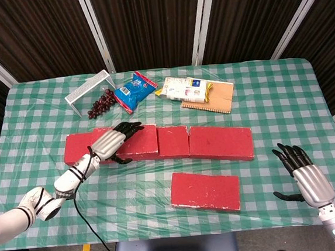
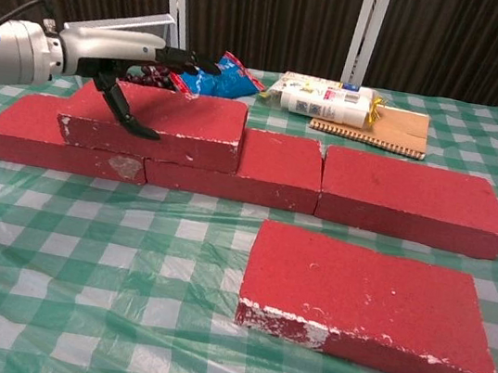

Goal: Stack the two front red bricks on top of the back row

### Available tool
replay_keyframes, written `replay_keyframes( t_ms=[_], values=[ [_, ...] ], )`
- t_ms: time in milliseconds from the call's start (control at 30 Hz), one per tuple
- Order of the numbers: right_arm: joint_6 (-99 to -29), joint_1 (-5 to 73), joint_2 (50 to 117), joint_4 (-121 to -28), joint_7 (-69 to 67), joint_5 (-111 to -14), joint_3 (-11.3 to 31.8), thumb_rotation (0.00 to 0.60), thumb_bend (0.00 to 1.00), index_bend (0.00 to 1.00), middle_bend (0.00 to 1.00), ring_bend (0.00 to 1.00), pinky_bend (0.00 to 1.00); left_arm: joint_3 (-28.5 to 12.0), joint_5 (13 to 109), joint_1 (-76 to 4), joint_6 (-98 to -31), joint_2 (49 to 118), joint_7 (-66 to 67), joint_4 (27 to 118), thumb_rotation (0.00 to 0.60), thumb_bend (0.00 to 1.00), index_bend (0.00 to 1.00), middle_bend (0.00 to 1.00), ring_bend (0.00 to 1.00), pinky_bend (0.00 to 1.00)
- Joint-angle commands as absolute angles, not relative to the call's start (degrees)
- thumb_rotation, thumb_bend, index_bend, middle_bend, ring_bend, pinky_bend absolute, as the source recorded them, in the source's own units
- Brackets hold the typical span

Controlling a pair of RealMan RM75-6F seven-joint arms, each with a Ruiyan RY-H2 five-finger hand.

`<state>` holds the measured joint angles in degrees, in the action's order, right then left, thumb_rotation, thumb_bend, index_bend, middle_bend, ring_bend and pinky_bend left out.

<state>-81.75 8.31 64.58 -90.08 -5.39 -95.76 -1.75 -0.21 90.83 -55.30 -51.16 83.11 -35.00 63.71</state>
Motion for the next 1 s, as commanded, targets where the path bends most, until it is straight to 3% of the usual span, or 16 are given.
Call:
replay_keyframes(
  t_ms=[33,267,500,1000],
  values=[
    [-81.5,9.0,64.6,-89.9,-9.4,-97.8,-2.9,0.600,0.11,0.00,0.00,0.00,0.00,0.6,91.6,-52.2,-55.6,79.3,-30.8,68.8,0.600,0.24,0.00,0.00,0.00,0.00],
    [-76.8,11.6,68.7,-91.3,-13.6,-99.2,-4.4,0.600,0.11,0.00,0.00,0.00,0.00,4.8,87.9,-36.6,-69.7,75.9,-12.7,72.9,0.600,0.23,0.00,0.00,0.00,0.00],
    [-70.5,15.9,73.5,-94.1,-17.0,-100.9,-5.5,0.600,0.11,0.00,0.00,0.00,0.00,7.4,87.6,-26.1,-78.7,78.3,-9.9,71.0,0.600,0.23,0.00,0.00,0.00,0.00],
    [-59.6,21.3,84.5,-93.2,-3.5,-88.1,0.3,0.600,0.11,0.00,0.00,0.00,0.00,5.8,88.6,-23.9,-76.4,78.4,-10.2,69.7,0.600,0.23,0.00,0.00,0.00,0.00]
  ],
)
